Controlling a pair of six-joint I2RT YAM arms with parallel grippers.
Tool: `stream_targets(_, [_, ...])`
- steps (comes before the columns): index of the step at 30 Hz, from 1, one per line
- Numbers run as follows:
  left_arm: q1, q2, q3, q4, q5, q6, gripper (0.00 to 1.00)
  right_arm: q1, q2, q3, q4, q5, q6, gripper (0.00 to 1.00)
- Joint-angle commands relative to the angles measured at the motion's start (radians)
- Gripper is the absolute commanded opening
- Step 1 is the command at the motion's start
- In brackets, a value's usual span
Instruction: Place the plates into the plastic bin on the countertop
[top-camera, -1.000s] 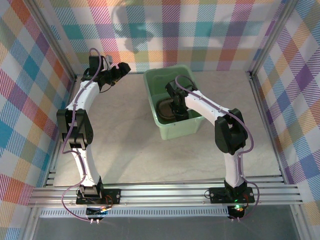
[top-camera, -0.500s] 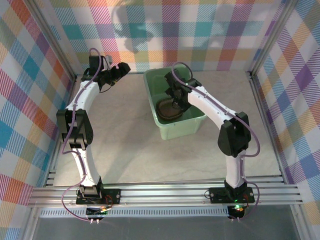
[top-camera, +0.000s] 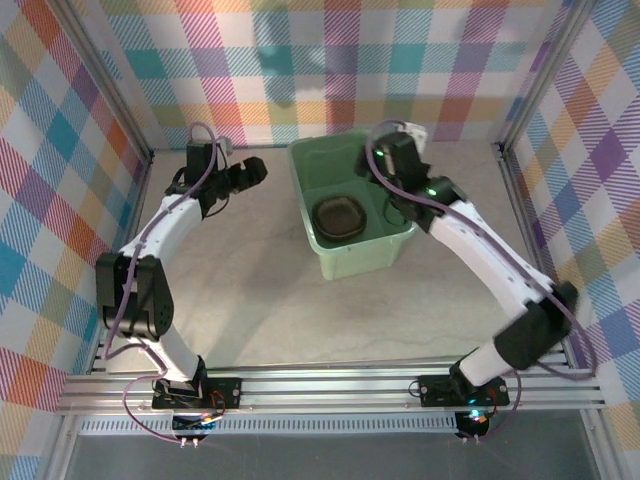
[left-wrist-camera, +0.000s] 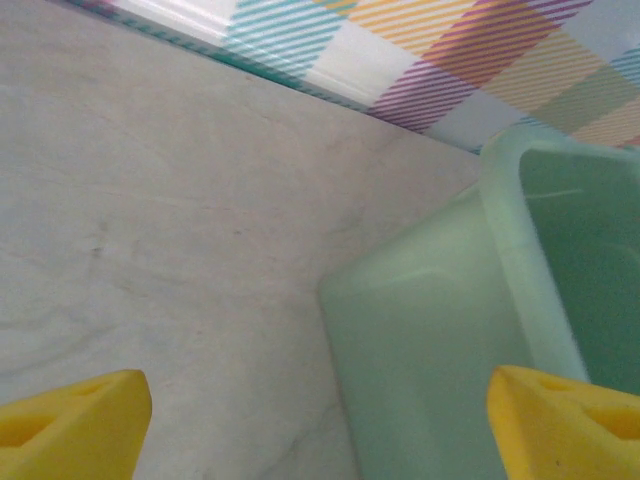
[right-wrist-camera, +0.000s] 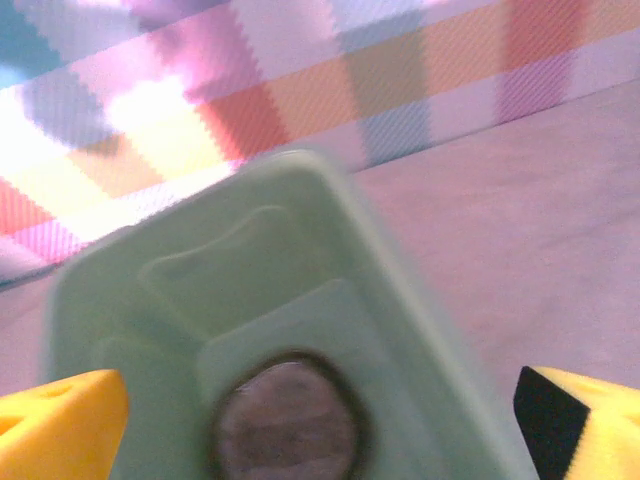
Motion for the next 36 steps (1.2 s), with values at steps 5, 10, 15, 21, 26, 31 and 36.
stream_targets(5, [-0.012,-0.274,-0.357,0.156,-0.358,0.207,0.89,-0.253,-0.312,-0.497,0.156,0.088,-0.194,0.99])
stream_targets(10, [-0.01,-0.325,-0.61,0.379,-0.588,0.321,0.92,-0.387,-0.401,-0.866,0.464,-0.013,-0.261,0.99])
stream_targets(15, [0.005,-0.234,-0.695,0.545,-0.628,0.345,0.94,-0.451,-0.266,-1.077,0.816,-0.128,-0.317,0.99])
stream_targets(21, [0.002,-0.101,-0.883,0.993,-0.519,0.354,0.93,-0.467,-0.11,-1.097,1.167,-0.323,-0.457,0.99])
stream_targets(26, [0.002,-0.06,-0.914,1.087,-0.495,0.369,0.94,-0.481,0.058,-1.119,1.4,-0.487,-0.55,0.99])
stream_targets(31, [0.005,-0.062,-0.906,1.069,-0.488,0.364,0.96,-0.514,0.091,-1.088,1.355,-0.537,-0.53,0.99])
stream_targets(36, [0.004,-0.064,-0.905,1.065,-0.489,0.364,0.97,-0.544,0.091,-1.066,1.31,-0.603,-0.517,0.99])
